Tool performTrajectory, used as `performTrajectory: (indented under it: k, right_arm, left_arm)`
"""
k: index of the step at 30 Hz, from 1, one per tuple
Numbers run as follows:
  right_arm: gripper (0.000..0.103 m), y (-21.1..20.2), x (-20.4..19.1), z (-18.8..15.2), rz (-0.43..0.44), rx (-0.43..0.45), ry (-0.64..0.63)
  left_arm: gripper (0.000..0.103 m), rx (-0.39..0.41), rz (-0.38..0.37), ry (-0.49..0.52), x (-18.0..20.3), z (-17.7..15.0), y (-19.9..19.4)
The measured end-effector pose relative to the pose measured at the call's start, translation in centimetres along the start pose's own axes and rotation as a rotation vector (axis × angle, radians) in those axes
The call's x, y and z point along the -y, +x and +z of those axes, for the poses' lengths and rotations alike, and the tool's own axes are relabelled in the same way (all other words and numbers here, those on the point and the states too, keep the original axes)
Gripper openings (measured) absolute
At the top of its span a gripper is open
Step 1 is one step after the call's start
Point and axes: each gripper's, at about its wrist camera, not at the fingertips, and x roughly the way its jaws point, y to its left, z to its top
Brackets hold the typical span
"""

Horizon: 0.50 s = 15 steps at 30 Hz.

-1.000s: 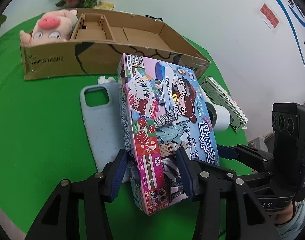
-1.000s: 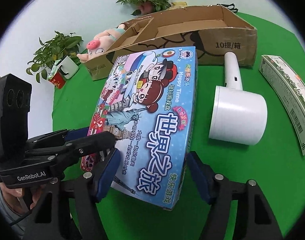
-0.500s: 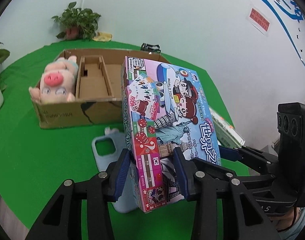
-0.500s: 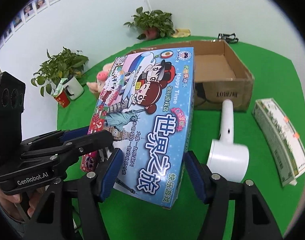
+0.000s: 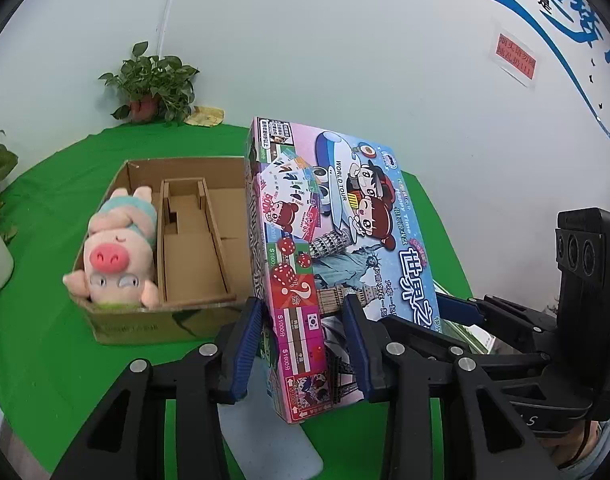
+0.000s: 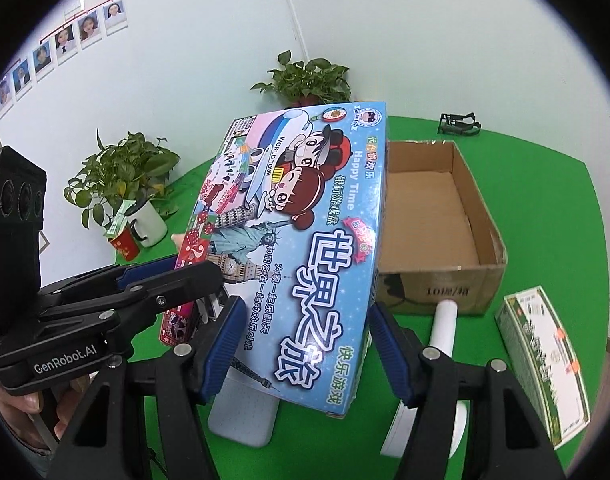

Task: Organize objects
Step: 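Lift the board-game box upright with the left tool, then lower the board-game box flat into the cardboard box and release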

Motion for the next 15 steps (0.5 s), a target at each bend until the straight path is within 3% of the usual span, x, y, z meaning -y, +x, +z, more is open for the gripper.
performTrajectory:
  k: [15]
  right_arm:
    - [0.063,4.6,1.6,5.4,0.027,0.006,0.016]
  left_arm:
    - [0.037,0.007,0.016,-0.039,-3.6,6.0,4.5]
